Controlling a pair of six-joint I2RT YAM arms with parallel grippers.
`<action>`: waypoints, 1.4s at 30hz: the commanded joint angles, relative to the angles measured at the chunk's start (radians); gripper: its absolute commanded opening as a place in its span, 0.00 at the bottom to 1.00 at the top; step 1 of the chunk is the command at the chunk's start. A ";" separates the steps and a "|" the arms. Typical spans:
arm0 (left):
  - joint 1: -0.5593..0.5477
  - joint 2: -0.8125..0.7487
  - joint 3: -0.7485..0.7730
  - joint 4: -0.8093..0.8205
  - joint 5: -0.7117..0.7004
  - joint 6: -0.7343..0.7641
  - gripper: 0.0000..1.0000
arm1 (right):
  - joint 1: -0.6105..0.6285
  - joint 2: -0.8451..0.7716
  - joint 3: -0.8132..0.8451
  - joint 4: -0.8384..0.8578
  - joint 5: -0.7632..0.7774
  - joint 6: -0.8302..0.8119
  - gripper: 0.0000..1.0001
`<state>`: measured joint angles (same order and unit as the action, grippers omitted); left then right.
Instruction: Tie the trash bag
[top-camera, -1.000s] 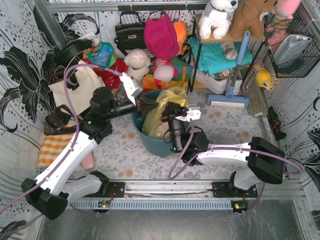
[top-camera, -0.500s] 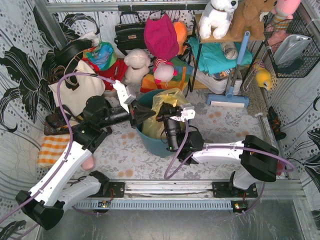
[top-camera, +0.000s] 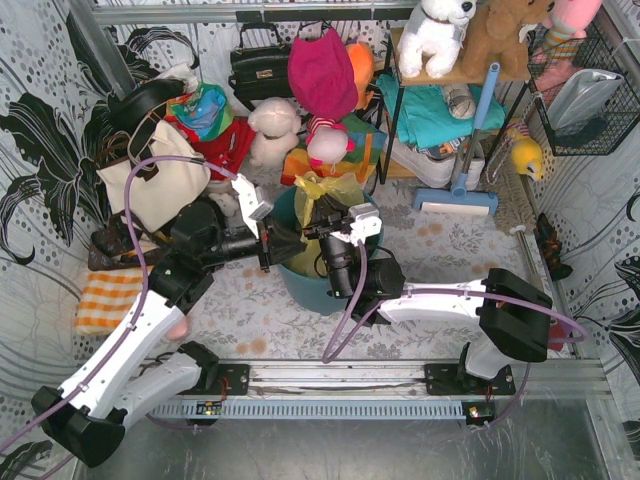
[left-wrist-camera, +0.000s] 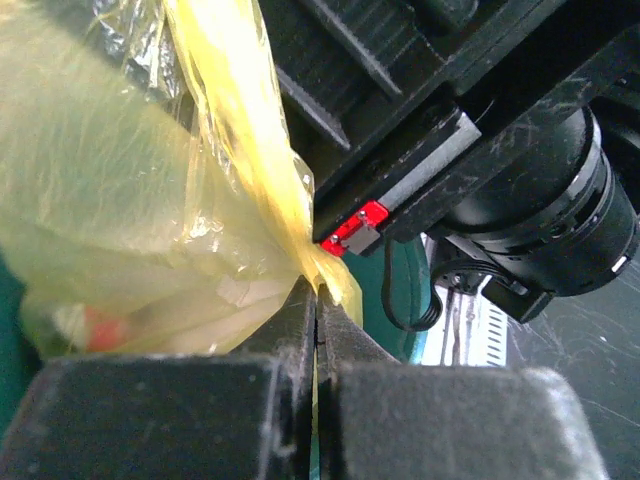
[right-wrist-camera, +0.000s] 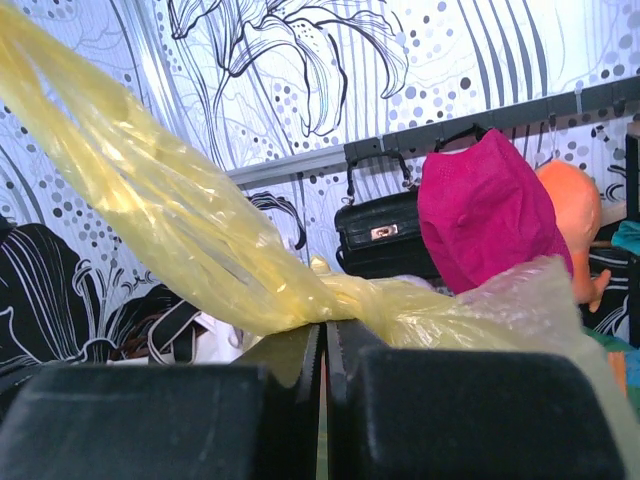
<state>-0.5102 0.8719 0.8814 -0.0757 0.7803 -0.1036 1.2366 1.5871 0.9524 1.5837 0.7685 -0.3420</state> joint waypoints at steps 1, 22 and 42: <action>-0.007 -0.007 -0.014 -0.007 0.085 -0.028 0.00 | -0.002 0.007 0.040 0.107 -0.042 -0.082 0.00; -0.006 -0.135 0.131 -0.174 -0.299 0.117 0.55 | -0.002 -0.089 -0.133 0.111 -0.327 -0.109 0.00; 0.004 0.120 0.316 -0.285 -0.259 0.317 0.67 | -0.001 -0.094 -0.143 0.117 -0.324 -0.097 0.00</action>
<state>-0.5095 0.9783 1.1633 -0.3367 0.3866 0.1474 1.2335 1.5208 0.8150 1.5906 0.4561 -0.4568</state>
